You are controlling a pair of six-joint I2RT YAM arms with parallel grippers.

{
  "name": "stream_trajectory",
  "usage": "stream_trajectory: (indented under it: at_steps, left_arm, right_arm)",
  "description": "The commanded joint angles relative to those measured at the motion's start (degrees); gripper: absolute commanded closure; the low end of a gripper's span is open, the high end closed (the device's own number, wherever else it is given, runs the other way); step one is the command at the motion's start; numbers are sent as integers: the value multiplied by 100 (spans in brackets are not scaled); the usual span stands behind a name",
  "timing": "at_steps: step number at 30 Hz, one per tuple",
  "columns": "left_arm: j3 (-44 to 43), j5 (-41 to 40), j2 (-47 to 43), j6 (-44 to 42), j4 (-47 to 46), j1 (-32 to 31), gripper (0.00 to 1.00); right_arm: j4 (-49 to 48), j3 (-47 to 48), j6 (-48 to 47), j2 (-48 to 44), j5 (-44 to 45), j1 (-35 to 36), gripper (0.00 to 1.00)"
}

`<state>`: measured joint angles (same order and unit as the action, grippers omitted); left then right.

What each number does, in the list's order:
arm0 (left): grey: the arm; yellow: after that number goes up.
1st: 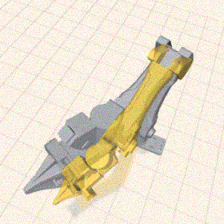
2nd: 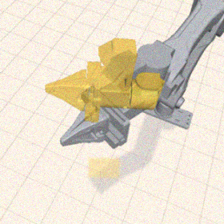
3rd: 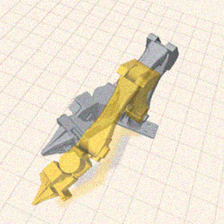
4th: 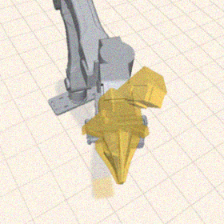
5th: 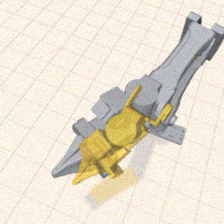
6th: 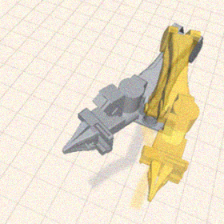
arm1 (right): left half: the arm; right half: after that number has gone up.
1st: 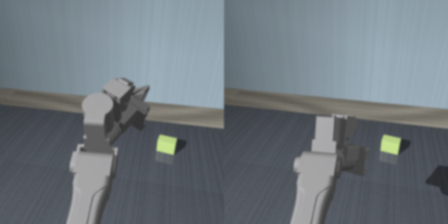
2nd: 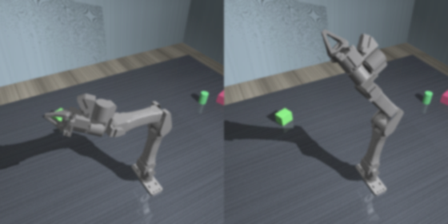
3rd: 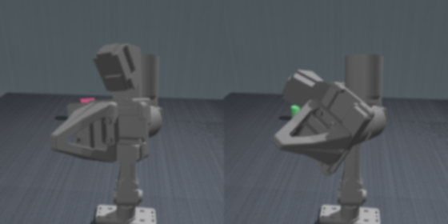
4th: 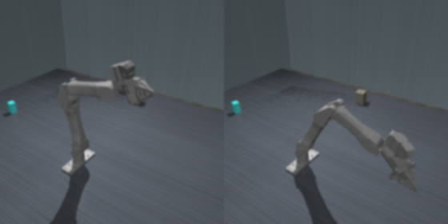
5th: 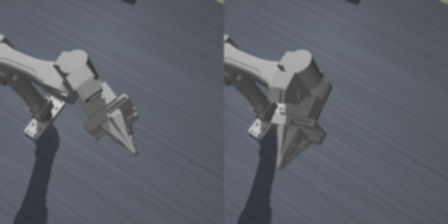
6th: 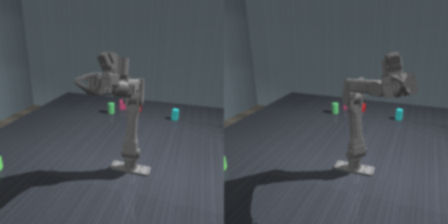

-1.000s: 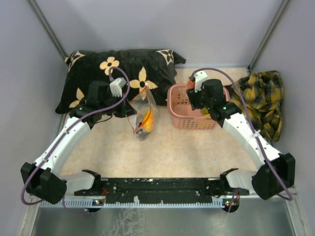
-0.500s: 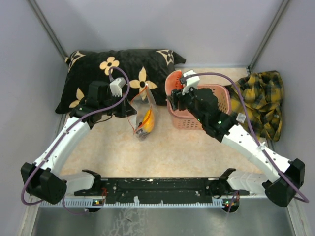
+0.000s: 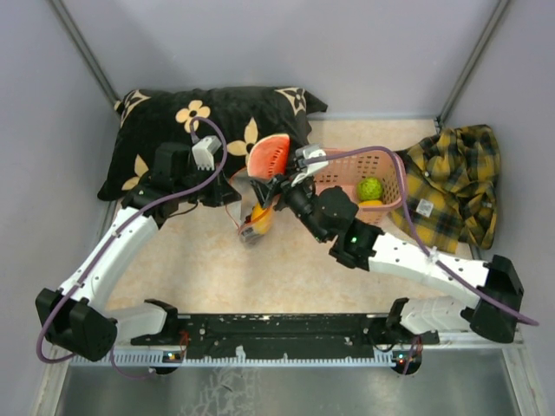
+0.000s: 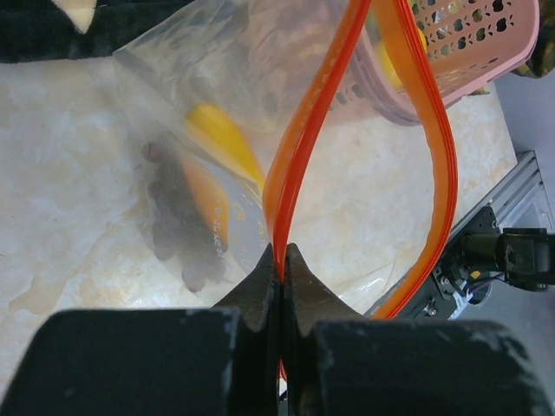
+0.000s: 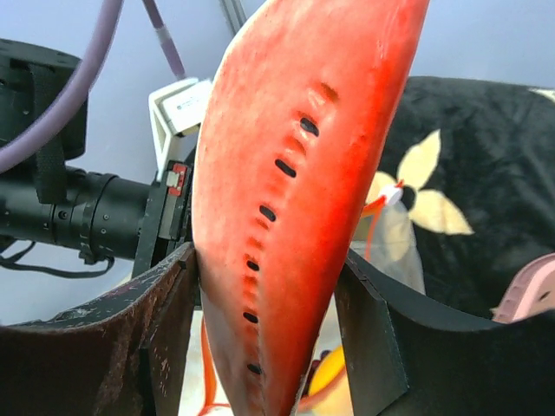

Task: Place the food in the zip-top bag and seal the zipper
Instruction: Place the fake fruit in the zipper food storage bag.

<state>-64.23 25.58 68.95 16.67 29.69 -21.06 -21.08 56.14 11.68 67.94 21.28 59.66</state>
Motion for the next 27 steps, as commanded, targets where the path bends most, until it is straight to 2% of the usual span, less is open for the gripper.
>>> stream_trajectory:
  at_steps: [1,12,18,27]
  left_arm:
    - [-4,156,-180,33,-262,32,100]
    - [23,235,-162,52,-267,30,100]
    - [35,251,-138,69,-270,34,100]
    - [42,305,-118,83,-289,32,100]
  right_arm:
    - [-1632,-224,485,376,713,196,100]
    - [-3506,-650,108,1437,1191,481,100]
    - [-4007,-945,-297,1698,1567,494,100]
    - [-4490,-1079,-825,2119,1600,502,91]
